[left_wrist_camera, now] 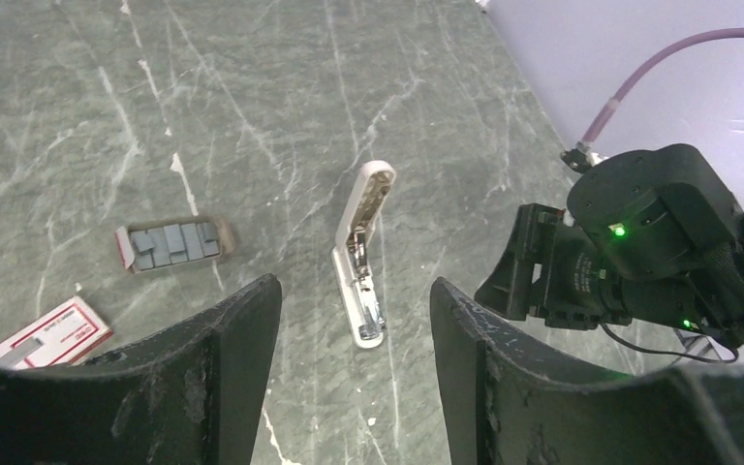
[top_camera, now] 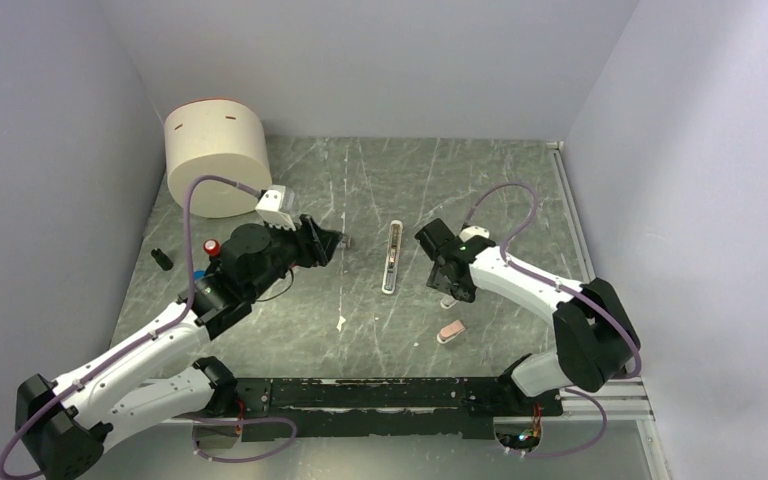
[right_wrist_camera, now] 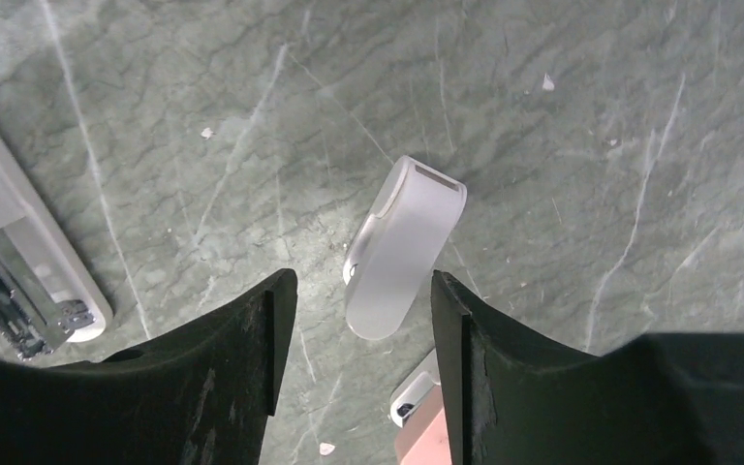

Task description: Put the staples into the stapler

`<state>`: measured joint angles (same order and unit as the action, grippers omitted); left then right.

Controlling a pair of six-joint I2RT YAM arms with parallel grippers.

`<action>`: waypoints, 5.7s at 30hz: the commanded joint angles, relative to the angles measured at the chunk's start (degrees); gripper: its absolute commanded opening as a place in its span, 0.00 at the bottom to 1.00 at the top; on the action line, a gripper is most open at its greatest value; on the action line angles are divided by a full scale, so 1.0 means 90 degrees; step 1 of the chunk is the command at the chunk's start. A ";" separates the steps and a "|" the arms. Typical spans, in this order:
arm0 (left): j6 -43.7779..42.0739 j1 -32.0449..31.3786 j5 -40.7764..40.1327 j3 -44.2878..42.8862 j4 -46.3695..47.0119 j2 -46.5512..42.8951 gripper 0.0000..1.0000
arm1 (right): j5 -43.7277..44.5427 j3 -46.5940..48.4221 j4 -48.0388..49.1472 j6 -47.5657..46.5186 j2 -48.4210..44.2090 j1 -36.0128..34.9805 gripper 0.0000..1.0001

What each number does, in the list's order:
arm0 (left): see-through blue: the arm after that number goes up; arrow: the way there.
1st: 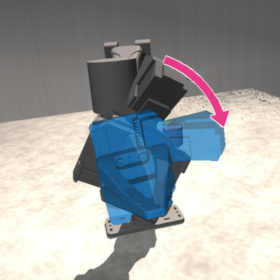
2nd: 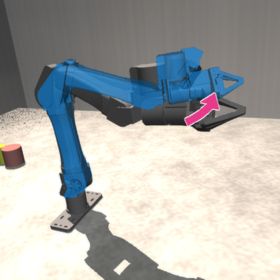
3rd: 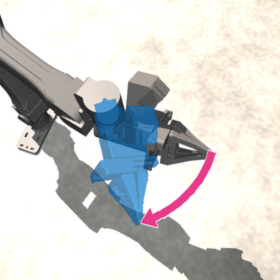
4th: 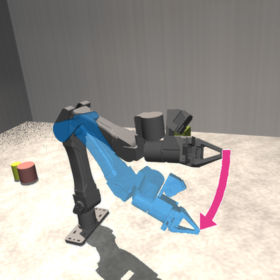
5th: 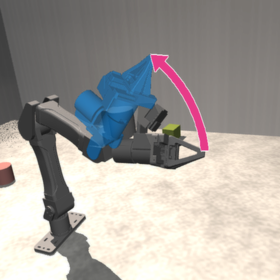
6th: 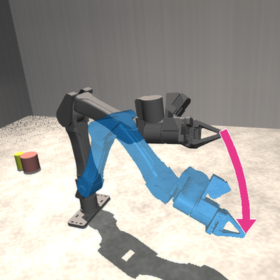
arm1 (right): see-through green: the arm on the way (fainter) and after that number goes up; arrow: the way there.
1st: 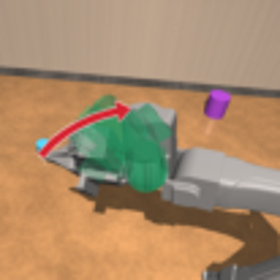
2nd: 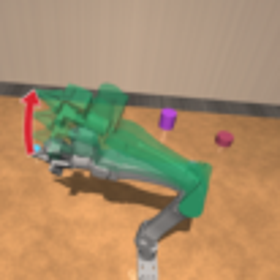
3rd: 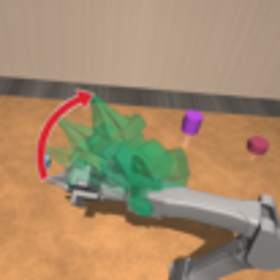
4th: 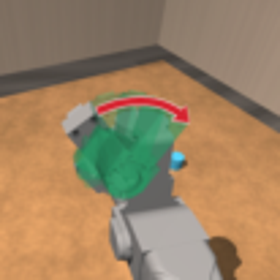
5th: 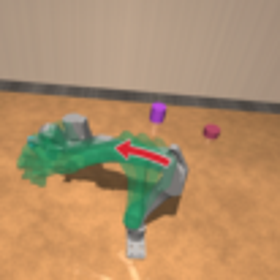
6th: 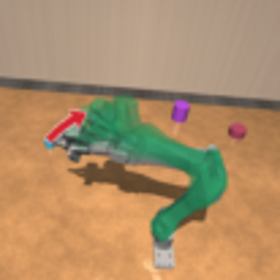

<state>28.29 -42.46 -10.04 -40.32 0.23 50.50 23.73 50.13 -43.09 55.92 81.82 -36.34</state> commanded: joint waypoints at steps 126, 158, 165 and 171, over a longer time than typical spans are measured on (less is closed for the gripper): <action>0.2046 -0.1596 0.2053 -0.1740 0.3903 0.6605 0.30 | -0.5184 -0.1551 0.2434 -0.1230 -0.2472 0.3063 0.04; 0.1731 -0.1591 0.2308 -0.2078 0.2826 0.7056 0.05 | -0.3216 -0.0098 0.1132 -0.2156 -0.1323 0.3137 0.18; 0.1674 -0.1601 0.2394 -0.2096 0.2657 0.7136 0.05 | -0.3190 -0.0447 0.1621 -0.2063 -0.1223 0.3191 0.26; 0.1661 -0.1601 0.2558 -0.2236 0.2589 0.7356 0.05 | -0.3418 -0.1015 0.2305 -0.1913 -0.1080 0.3198 0.26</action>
<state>45.36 -56.36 8.88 -60.03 29.63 114.56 -12.56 43.07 -31.48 38.41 71.07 -9.06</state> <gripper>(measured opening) 0.079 0.300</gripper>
